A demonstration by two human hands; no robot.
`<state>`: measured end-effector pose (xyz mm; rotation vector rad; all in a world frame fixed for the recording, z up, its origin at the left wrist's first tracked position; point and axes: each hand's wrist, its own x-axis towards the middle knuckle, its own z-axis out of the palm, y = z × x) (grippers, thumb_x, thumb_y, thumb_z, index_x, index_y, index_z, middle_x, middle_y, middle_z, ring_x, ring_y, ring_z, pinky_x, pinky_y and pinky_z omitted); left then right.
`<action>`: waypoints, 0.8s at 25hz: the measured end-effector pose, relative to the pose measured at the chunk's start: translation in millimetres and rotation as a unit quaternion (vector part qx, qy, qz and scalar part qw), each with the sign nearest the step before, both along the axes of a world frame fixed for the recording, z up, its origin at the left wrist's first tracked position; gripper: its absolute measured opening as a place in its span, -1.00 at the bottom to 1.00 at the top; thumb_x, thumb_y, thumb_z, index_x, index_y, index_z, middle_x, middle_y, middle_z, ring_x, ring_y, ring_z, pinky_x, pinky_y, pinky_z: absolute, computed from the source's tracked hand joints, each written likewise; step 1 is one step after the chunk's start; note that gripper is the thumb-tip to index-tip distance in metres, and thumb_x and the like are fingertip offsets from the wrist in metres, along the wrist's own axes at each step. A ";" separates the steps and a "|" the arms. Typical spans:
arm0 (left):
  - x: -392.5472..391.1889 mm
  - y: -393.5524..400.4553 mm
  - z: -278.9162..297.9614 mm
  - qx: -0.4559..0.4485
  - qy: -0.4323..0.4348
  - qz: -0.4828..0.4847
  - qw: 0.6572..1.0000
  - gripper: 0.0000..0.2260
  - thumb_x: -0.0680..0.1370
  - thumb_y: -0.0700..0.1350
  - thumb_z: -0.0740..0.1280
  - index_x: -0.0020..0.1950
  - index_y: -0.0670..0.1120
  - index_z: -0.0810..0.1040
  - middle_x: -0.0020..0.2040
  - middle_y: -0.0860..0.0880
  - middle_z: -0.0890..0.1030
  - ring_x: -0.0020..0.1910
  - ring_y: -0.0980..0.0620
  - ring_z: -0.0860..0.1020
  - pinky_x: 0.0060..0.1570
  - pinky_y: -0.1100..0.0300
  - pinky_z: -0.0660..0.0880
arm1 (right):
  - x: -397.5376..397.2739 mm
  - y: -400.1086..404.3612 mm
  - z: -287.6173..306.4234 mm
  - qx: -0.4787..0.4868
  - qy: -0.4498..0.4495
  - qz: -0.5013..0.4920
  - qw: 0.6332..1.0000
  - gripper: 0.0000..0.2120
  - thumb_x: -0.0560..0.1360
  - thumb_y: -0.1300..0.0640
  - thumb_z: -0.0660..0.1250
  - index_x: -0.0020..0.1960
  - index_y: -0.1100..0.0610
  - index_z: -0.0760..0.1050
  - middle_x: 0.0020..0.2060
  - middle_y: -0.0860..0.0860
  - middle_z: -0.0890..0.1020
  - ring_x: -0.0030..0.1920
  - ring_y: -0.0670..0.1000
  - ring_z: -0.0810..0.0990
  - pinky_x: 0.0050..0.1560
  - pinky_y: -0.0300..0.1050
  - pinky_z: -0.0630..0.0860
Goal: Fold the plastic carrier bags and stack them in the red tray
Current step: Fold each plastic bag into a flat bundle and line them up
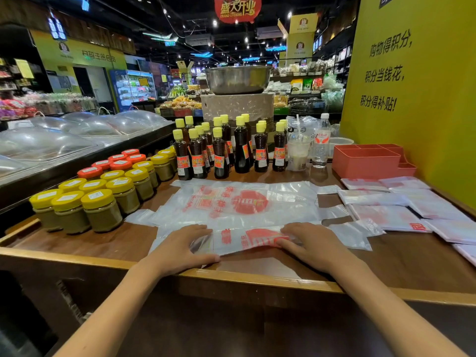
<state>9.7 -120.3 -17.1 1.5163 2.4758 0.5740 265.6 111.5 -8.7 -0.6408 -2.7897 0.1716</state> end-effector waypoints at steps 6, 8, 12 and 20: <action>2.6 -2.5 2.8 0.019 0.079 -0.012 0.997 -0.61 0.61 0.20 0.24 0.44 0.20 0.42 0.45 0.19 0.41 0.43 0.19 0.34 0.41 0.22 0.24 | 2.8 -0.7 4.2 0.043 0.006 -0.017 0.999 -0.26 0.46 -0.53 -0.06 0.36 -0.11 0.49 0.25 -0.14 0.61 0.23 -0.07 0.57 0.13 -0.07 0.53; 2.6 -5.1 9.9 0.009 0.101 -0.017 0.995 -0.67 0.65 0.14 0.20 0.42 0.19 0.43 0.41 0.19 0.45 0.39 0.20 0.38 0.36 0.27 0.27 | 12.3 0.9 5.4 0.039 0.024 0.017 0.999 -0.16 0.40 -0.58 -0.14 0.34 -0.10 0.50 0.22 -0.15 0.61 0.20 -0.08 0.58 0.11 -0.09 0.53; 2.2 -14.0 42.6 -0.025 0.186 -0.042 0.981 -0.77 0.66 0.14 0.17 0.24 0.19 0.54 0.21 0.22 0.58 0.14 0.23 0.49 0.11 0.30 0.44 | 25.2 4.9 0.2 0.056 0.076 0.065 0.993 -0.52 0.62 -0.31 0.01 0.11 -0.07 0.59 -0.03 -0.16 0.66 -0.01 -0.09 0.63 -0.05 -0.11 0.56; -0.7 20.8 48.2 0.060 0.260 0.026 0.963 -0.41 0.59 -0.04 0.30 0.59 0.03 0.19 0.54 0.04 0.32 0.52 0.03 0.26 0.51 0.03 0.12 | -30.5 26.0 55.5 0.106 0.042 -0.004 0.993 -0.68 0.65 -0.13 0.21 0.30 -0.03 0.54 0.10 -0.07 0.68 0.16 0.00 0.61 0.29 -0.01 0.43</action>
